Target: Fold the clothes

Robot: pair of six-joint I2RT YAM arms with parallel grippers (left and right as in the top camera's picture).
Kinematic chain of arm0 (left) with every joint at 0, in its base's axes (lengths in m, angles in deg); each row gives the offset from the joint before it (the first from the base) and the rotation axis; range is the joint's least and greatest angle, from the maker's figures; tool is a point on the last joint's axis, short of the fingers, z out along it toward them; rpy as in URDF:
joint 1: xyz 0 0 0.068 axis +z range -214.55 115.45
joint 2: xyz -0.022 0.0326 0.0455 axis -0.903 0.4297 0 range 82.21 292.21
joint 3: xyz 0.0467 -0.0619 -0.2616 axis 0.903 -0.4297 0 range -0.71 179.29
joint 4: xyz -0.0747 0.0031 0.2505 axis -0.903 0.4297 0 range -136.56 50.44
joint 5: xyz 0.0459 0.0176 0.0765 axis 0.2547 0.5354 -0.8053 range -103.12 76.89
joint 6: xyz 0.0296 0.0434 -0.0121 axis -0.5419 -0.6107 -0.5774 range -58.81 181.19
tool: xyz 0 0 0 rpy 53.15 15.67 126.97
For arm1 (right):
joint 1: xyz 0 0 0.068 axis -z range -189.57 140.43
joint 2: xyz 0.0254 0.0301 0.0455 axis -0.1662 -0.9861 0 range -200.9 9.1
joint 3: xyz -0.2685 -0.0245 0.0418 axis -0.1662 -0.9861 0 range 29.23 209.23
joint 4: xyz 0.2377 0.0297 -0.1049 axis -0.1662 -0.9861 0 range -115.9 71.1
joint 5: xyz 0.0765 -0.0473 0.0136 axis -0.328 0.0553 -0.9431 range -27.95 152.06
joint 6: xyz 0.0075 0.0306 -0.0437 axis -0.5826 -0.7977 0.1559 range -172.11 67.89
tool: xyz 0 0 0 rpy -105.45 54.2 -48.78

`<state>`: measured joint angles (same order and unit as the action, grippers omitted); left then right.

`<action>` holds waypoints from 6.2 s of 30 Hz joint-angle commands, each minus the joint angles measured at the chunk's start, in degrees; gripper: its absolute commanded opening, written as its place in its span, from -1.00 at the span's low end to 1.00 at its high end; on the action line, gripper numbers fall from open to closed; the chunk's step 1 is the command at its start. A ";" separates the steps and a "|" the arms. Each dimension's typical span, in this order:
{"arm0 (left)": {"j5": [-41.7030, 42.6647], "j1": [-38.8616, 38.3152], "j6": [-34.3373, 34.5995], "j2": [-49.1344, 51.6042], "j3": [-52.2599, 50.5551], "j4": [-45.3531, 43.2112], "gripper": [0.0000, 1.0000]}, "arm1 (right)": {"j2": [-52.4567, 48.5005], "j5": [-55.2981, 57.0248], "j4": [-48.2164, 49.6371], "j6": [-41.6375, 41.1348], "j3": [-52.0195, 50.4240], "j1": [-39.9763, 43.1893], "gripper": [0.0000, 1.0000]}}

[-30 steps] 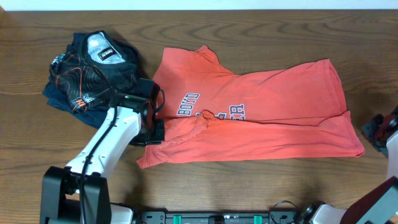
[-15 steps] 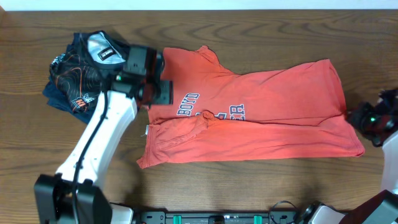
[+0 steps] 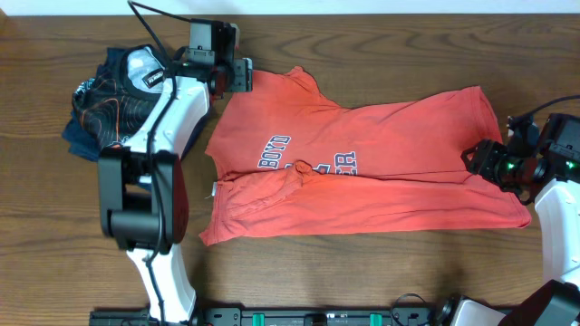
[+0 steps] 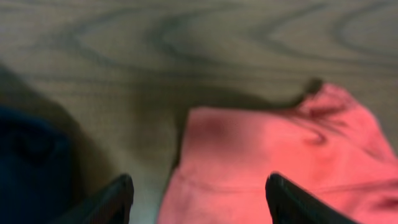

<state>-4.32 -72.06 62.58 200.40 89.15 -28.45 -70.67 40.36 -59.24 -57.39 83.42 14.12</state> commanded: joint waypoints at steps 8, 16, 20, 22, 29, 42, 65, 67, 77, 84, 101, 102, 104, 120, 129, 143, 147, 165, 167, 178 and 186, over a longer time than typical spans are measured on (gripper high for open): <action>0.28 0.15 -0.94 6.99 1.55 -12.44 0.37 | 0.55 -0.79 -1.99 1.29 -0.22 -0.50 0.08; 2.82 0.15 -0.90 10.32 1.55 -13.73 0.24 | 0.55 -0.15 -2.12 1.27 -0.22 -0.50 0.03; 4.81 0.15 -0.68 10.54 1.55 -13.73 0.06 | 0.55 0.44 -2.14 1.25 -0.22 -0.50 0.00; 6.67 0.15 -0.26 10.54 1.55 -13.49 -0.14 | 0.55 0.48 -2.14 1.25 -0.22 -0.50 -0.03; 7.63 0.04 -0.04 10.51 1.51 -11.39 -0.81 | 0.55 0.48 -1.77 1.11 -0.22 -0.50 -0.31; 8.74 0.07 2.78 5.16 1.51 -5.29 -0.88 | 0.24 5.29 4.42 -2.69 -0.22 -0.50 -0.63; 5.49 0.11 2.75 9.20 1.44 -9.53 -0.11 | 0.20 5.14 3.23 -2.60 -0.22 -0.50 -0.51; 5.49 0.11 2.75 10.14 1.44 -10.86 -0.10 | 0.20 5.11 3.02 -2.60 -0.22 -0.50 -0.51; 4.63 0.11 2.73 11.47 1.44 -13.53 -0.05 | 0.20 5.14 2.01 -2.60 -0.22 -0.52 -0.51; 1.22 0.09 2.75 11.54 1.44 -13.92 -0.03 | 0.20 5.14 1.84 -2.60 -0.22 -0.50 -0.51; 8.57 0.04 2.75 13.18 1.44 -14.49 -0.70 | 0.20 5.14 1.99 -2.60 -0.22 -0.50 -0.51; 8.79 0.04 2.75 13.18 1.44 -14.47 -0.79 | 0.20 5.16 1.99 -2.58 -0.22 -0.50 -0.51; 8.76 0.04 2.78 13.18 1.44 -14.19 -0.87 | 0.20 5.18 2.01 -2.58 -0.22 -0.50 -0.51; 14.08 0.04 3.85 5.09 1.46 0.96 -0.88 | -4.66 13.09 7.17 -1.99 6.23 -1.27 -0.41; 14.82 0.04 3.87 2.97 1.44 2.89 -0.88 | -26.77 15.74 6.78 3.80 26.47 -5.05 -0.08; 14.78 0.04 3.85 2.97 1.44 4.07 -0.88 | -47.10 15.87 17.90 6.03 38.88 -8.15 -0.14; 14.78 0.04 3.85 2.97 1.44 4.31 -0.88 | -48.87 15.69 20.83 5.99 38.88 -8.46 -0.15; 14.78 0.44 3.85 2.86 1.44 5.29 -0.88 | -50.36 24.85 17.59 0.79 41.46 -7.21 -0.98; 14.78 0.59 3.85 2.64 1.44 6.27 -0.88 | -49.55 24.85 15.87 0.83 42.58 -6.32 -0.96; 14.78 1.70 3.82 -3.37 1.44 11.87 -0.88 | -41.83 20.94 6.12 2.58 43.54 -4.63 -0.96; 14.80 1.66 3.85 -6.12 1.44 22.12 -0.88 | -35.82 17.46 -9.73 2.60 43.54 -4.52 -0.97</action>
<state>10.09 -70.66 66.08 194.52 89.72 -8.97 -109.64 58.92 -66.56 -55.29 126.00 9.39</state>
